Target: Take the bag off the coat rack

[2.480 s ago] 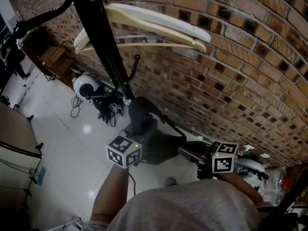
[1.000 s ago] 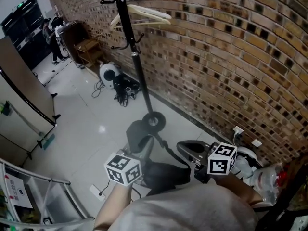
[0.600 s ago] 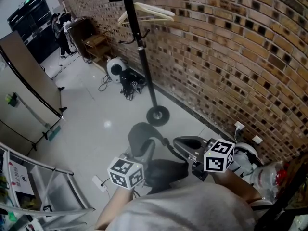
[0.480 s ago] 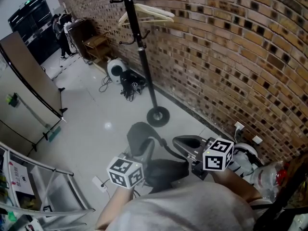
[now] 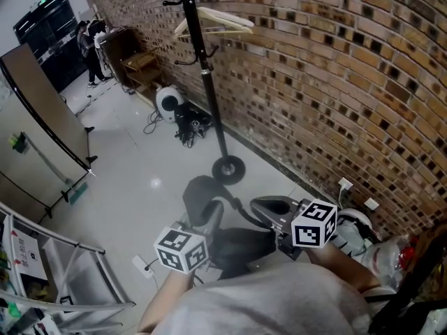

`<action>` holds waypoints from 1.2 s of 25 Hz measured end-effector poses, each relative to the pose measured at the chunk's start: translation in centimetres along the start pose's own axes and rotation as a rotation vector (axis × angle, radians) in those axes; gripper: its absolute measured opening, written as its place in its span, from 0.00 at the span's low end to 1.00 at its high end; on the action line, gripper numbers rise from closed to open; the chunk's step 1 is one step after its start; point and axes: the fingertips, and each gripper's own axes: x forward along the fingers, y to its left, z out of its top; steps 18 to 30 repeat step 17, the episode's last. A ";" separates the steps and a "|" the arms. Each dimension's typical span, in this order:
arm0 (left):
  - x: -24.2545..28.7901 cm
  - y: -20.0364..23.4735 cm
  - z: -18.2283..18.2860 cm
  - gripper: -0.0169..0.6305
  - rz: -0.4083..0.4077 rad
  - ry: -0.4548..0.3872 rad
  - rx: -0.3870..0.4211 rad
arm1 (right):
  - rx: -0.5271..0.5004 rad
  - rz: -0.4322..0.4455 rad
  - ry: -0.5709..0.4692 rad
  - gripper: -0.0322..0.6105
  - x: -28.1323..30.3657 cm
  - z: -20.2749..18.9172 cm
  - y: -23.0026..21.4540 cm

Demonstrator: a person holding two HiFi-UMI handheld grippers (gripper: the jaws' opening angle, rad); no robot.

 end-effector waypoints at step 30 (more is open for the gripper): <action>-1.0 -2.3 -2.1 0.05 -0.029 0.033 0.014 | -0.026 -0.030 0.018 0.05 -1.7 -1.5 1.1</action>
